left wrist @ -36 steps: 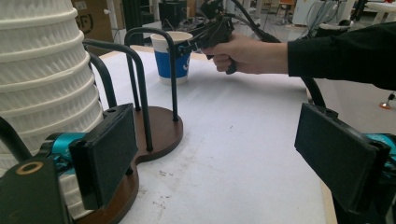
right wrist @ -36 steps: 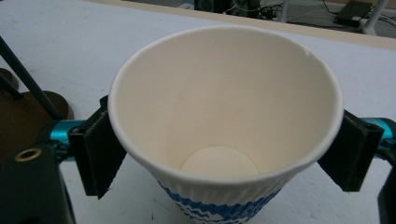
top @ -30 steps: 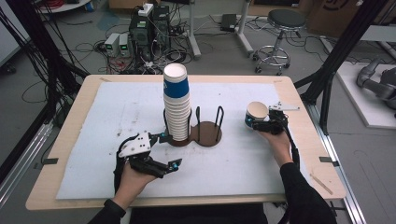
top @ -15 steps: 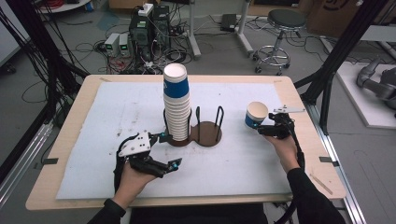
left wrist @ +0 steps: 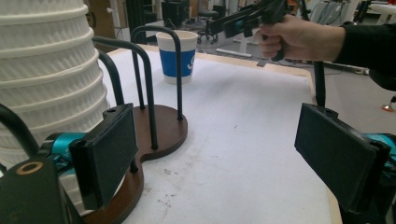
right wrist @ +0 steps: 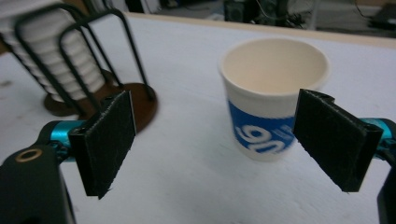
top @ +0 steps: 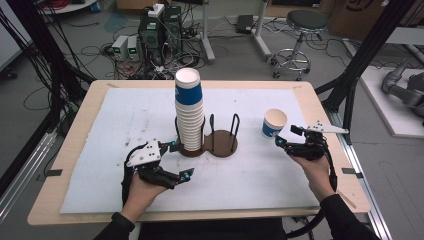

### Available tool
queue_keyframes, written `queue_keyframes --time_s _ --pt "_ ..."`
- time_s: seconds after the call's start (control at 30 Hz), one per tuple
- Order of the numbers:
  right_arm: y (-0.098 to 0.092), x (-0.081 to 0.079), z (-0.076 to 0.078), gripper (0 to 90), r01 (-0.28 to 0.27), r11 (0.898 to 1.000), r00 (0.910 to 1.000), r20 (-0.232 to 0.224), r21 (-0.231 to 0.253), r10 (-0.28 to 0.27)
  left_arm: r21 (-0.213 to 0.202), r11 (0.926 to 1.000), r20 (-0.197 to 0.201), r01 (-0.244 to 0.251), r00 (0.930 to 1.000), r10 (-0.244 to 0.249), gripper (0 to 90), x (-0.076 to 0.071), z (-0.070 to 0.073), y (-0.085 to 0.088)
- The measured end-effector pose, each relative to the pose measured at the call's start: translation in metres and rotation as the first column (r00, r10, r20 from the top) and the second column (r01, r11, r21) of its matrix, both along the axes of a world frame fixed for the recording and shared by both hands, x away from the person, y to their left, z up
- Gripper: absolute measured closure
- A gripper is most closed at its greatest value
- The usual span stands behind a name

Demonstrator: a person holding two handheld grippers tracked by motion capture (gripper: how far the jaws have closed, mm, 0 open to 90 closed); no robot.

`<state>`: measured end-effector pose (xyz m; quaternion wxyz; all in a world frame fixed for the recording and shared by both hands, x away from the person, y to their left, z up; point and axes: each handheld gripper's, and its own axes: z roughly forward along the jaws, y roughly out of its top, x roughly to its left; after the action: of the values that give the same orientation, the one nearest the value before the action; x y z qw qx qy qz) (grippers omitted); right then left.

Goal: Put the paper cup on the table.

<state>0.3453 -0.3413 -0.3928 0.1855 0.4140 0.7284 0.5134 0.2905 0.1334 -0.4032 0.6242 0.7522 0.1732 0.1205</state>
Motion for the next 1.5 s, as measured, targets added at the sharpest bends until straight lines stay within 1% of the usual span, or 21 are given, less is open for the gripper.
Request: queue_keyframes --time_s 0.1,0.17,0.23,0.3,0.37,0.4,0.43,0.57,0.67,0.73,0.77,0.93,1.0,1.03,1.1,1.13,1.17,1.2,1.27,1.3,1.5 --pt "0.007 -0.009 0.006 14.1 -0.067 0.997 0.9973 0.034 0.048 0.065 0.005 0.9999 -0.002 -0.009 1.0 0.009 13.2 0.0 0.0 0.001" --pt "0.012 -0.015 0.01 14.1 -0.114 0.991 0.9917 0.068 0.072 0.109 0.0 1.0 -0.008 -0.007 0.9999 0.007 13.1 0.0 0.001 0.001" --pt "0.018 -0.021 0.011 14.1 -0.167 0.983 0.9814 0.109 0.074 0.158 -0.015 0.9999 -0.015 0.004 0.9999 -0.004 13.1 0.0 0.002 0.001" --pt "0.023 -0.024 0.011 14.1 -0.202 0.976 0.9728 0.132 0.083 0.19 -0.003 1.0 -0.006 0.008 1.0 -0.008 13.2 0.0 0.002 0.0" --pt "0.028 -0.027 0.012 14.1 -0.236 0.968 0.9627 0.154 0.081 0.222 0.004 1.0 -0.008 0.008 0.9999 -0.008 13.1 0.002 0.001 0.0" --pt "0.03 -0.029 0.013 14.1 -0.247 0.966 0.9587 0.166 0.08 0.231 0.012 0.9999 -0.008 0.01 0.9999 -0.01 13.2 0.003 0.002 0.0" --pt "0.032 -0.031 0.013 14.1 -0.247 0.966 0.9565 0.179 0.077 0.231 0.016 0.9998 -0.004 0.009 1.0 -0.009 13.2 0.003 0.002 0.0" --pt "0.039 -0.033 0.012 14.1 -0.287 0.956 0.9457 0.177 0.062 0.273 0.026 0.9997 0.024 0.0 0.9997 -0.001 13.2 0.003 0.005 0.002" --pt "0.041 -0.034 0.012 14.1 -0.289 0.956 0.9446 0.177 0.052 0.276 0.033 0.9994 0.031 -0.009 0.9995 0.008 13.2 0.003 0.006 0.004" --pt "0.04 -0.035 0.012 14.1 -0.282 0.959 0.9457 0.181 0.042 0.27 0.034 0.9993 0.036 -0.012 0.9993 0.01 13.1 0.003 0.007 0.005" --pt "0.039 -0.037 0.012 14.2 -0.286 0.957 0.9449 0.181 0.047 0.273 0.032 0.9994 0.035 -0.014 0.9993 0.013 13.2 0.002 0.007 0.005" --pt "0.037 -0.041 0.013 14.2 -0.278 0.959 0.944 0.202 0.06 0.261 0.039 0.9992 0.051 -0.005 0.9987 0.003 13.2 -0.001 0.009 0.004" --pt "0.038 -0.04 0.012 14.2 -0.289 0.955 0.9417 0.197 0.061 0.272 0.042 0.9991 0.054 -0.005 0.9986 0.003 13.2 -0.001 0.01 0.003" --pt "0.039 -0.039 0.012 14.2 -0.29 0.955 0.9401 0.204 0.056 0.273 0.044 0.999 0.053 -0.004 0.9986 0.002 13.1 -0.001 0.009 0.004" --pt "0.039 -0.038 0.011 14.2 -0.302 0.951 0.9346 0.214 0.058 0.284 0.044 0.999 0.048 -0.008 0.9988 0.006 13.2 0.0 0.009 0.005" --pt "0.04 -0.038 0.011 14.2 -0.301 0.952 0.9344 0.218 0.056 0.282 0.041 0.9991 0.046 -0.011 0.9989 0.009 13.2 -0.001 0.008 0.005" --pt "0.04 -0.037 0.01 14.2 -0.307 0.95 0.9334 0.214 0.063 0.288 0.043 0.999 0.048 -0.01 0.9988 0.008 13.2 -0.001 0.008 0.006" --pt "0.04 -0.037 0.01 14.2 -0.304 0.951 0.9353 0.21 0.064 0.285 0.04 0.9991 0.048 -0.013 0.9988 0.011 13.2 -0.001 0.009 0.006" --pt "0.04 -0.037 0.01 14.2 -0.304 0.951 0.9329 0.22 0.056 0.285 0.039 0.9992 0.051 -0.013 0.9986 0.011 13.2 -0.002 0.009 0.007" --pt "0.041 -0.036 0.009 14.2 -0.302 0.951 0.9337 0.219 0.059 0.283 0.039 0.9992 0.054 -0.013 0.9985 0.011 13.2 -0.002 0.009 0.007" --pt "0.043 -0.037 0.007 14.2 -0.313 0.948 0.9274 0.234 0.058 0.292 0.041 0.999 0.057 -0.017 0.9983 0.015 13.2 -0.004 0.01 0.008"
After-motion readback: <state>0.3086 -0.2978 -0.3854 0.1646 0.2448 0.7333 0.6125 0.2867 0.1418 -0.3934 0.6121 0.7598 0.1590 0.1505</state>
